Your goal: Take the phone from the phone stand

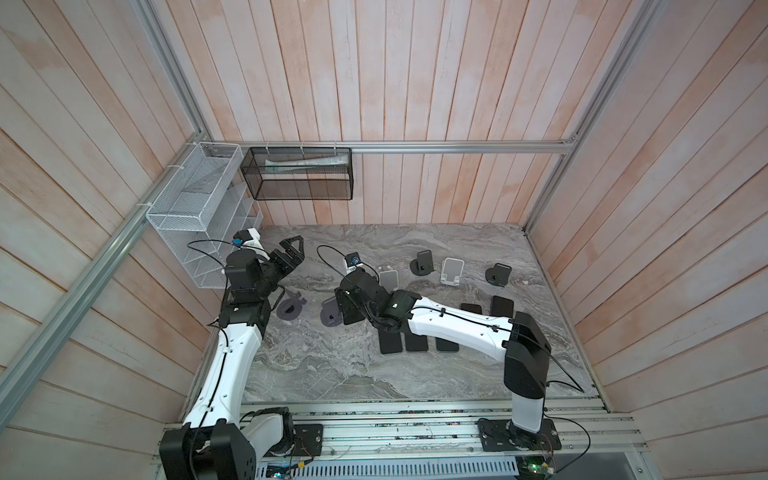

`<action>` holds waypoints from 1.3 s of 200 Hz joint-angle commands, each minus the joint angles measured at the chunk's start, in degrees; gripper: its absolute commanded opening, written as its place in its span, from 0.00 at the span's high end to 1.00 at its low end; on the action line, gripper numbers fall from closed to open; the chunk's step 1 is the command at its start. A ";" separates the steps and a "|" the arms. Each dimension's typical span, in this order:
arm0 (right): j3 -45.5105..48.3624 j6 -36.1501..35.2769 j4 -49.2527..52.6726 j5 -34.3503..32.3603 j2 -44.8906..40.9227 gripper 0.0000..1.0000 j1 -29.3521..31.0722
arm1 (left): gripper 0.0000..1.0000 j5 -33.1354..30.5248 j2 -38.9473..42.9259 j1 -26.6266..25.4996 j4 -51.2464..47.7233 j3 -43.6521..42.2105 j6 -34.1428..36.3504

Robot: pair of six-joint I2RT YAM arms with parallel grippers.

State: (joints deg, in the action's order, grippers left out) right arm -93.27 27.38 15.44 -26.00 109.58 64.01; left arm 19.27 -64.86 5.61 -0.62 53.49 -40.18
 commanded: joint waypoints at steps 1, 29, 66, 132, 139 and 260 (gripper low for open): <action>1.86 6.60 2.39 -1.17 -1.17 0.36 0.81 | 0.00 2.27 -0.18 0.28 1.75 -0.58 -0.45; 3.99 11.03 3.33 -0.77 -0.21 0.35 2.24 | 0.00 2.62 0.00 0.20 2.03 -0.76 -0.76; 5.71 15.71 4.60 -0.01 1.53 0.36 2.95 | 0.00 2.47 0.01 0.22 2.28 -0.94 -0.86; 5.61 18.98 6.52 0.00 5.63 0.35 1.51 | 0.00 2.12 0.11 0.20 2.07 -1.03 -0.86; 5.65 19.16 6.39 -0.01 5.94 0.35 1.37 | 0.00 2.09 0.09 0.22 2.12 -1.14 -0.86; 6.48 19.01 0.00 -0.34 11.06 0.32 -1.70 | 0.01 2.83 -0.53 0.15 2.51 -1.24 -1.54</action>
State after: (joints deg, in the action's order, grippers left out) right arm -87.68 45.87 17.80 -25.41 120.16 62.30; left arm 20.82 -64.93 5.61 0.54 53.34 -41.36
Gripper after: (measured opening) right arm 0.738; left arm 0.994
